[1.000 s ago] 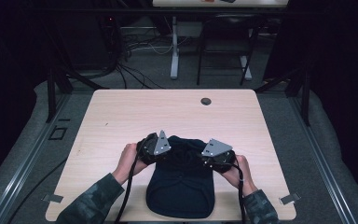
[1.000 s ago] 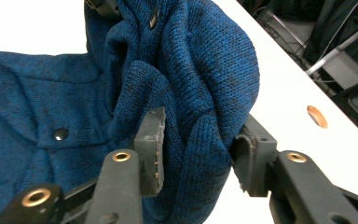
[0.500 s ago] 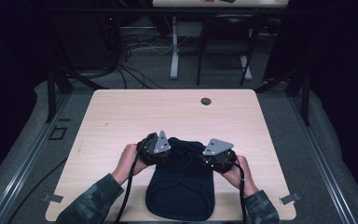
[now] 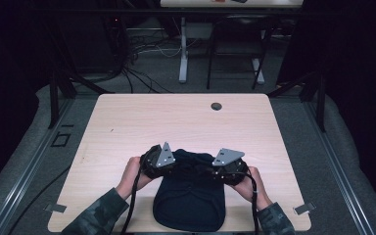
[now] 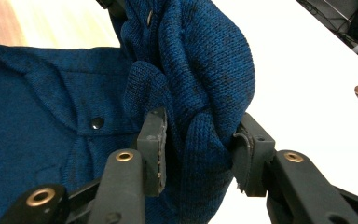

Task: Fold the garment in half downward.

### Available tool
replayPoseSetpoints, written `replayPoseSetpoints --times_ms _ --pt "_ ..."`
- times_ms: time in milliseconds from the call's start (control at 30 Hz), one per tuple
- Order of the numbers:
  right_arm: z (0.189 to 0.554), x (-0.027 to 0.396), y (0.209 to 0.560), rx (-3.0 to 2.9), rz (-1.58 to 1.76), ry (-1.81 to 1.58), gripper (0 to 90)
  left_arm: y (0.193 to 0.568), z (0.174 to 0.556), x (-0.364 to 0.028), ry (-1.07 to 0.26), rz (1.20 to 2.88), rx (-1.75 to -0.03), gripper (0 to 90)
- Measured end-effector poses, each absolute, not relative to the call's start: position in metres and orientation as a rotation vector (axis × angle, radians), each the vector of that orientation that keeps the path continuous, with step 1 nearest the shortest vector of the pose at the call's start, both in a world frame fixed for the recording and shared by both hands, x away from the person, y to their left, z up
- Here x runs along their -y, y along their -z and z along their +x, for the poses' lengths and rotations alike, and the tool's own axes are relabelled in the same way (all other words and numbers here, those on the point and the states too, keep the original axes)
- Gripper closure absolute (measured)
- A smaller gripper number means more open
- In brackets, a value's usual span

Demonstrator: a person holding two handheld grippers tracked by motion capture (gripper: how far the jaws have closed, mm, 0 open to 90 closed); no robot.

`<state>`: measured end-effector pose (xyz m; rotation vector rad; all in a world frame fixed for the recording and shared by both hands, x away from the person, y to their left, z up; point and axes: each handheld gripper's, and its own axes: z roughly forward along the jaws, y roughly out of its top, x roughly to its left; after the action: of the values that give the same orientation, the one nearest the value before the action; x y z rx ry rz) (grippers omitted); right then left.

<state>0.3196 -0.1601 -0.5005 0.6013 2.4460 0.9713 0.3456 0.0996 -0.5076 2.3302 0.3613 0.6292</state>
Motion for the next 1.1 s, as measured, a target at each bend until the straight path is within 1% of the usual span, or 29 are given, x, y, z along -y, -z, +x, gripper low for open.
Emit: replayPoseSetpoints --times_ms 333,1100 --pt "0.309 0.156 0.503 -2.485 0.598 -0.950 60.5 0.514 0.332 -0.105 -0.623 2.305 -0.353 64.7" --pt "0.285 0.149 0.519 -2.554 0.574 -0.917 60.0 0.538 0.303 -0.114 -0.531 2.325 -0.343 64.7"
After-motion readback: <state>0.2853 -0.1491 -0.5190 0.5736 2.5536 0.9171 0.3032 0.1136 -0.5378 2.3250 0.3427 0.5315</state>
